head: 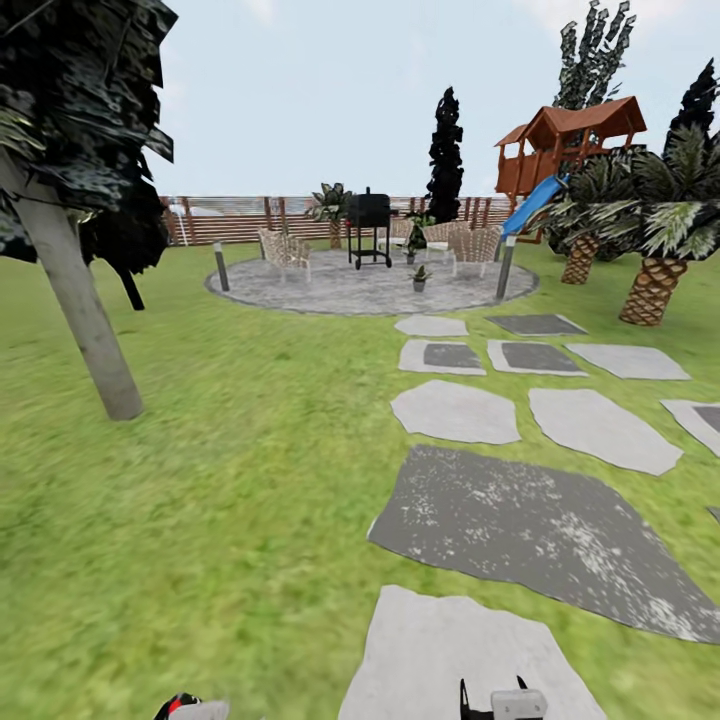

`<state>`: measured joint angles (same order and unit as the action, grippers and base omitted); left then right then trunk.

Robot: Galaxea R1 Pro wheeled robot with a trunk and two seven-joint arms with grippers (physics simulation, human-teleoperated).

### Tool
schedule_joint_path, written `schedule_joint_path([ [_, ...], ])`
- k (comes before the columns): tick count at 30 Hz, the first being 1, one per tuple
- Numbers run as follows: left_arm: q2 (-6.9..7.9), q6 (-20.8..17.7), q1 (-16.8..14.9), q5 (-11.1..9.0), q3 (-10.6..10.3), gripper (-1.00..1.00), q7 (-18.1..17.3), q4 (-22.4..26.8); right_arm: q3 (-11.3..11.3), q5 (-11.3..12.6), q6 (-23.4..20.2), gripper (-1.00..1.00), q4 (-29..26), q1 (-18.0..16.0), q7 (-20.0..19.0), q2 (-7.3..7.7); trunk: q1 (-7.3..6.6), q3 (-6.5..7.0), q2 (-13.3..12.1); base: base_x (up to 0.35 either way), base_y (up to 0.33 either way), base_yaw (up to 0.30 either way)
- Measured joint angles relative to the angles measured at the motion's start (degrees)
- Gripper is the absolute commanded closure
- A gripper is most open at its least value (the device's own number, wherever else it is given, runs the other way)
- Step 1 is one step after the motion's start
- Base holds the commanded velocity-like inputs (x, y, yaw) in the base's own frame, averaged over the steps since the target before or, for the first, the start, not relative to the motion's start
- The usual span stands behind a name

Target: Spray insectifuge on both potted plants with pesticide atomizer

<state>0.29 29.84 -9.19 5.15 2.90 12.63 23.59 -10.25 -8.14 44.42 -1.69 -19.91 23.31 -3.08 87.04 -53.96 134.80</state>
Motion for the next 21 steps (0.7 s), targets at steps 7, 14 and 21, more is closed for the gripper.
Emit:
schedule_joint_path([
  [7, 0.00, 0.0, 0.0, 0.0, 0.0, 1.00, 0.1, 0.0, 0.0, -0.1, 0.0, -1.00, 0.0, 0.0, 0.0, 0.02, 0.00, 0.00, 0.0, 0.340, 0.000, -0.001],
  [14, 0.00, 0.0, 0.0, -0.1, 0.0, 1.00, 0.1, 0.0, 0.0, -0.1, 0.1, -1.00, 0.1, 0.0, 0.0, 0.12, 0.00, 0.00, 0.0, 0.340, 0.000, 0.000],
  [21, 0.00, 0.1, 0.0, -0.1, 0.0, 1.00, 0.1, 0.0, 0.0, -0.3, 0.2, -1.00, 0.1, 1.5, -2.7, 0.62, 0.00, 0.00, 0.0, 0.340, 0.000, 0.000],
])
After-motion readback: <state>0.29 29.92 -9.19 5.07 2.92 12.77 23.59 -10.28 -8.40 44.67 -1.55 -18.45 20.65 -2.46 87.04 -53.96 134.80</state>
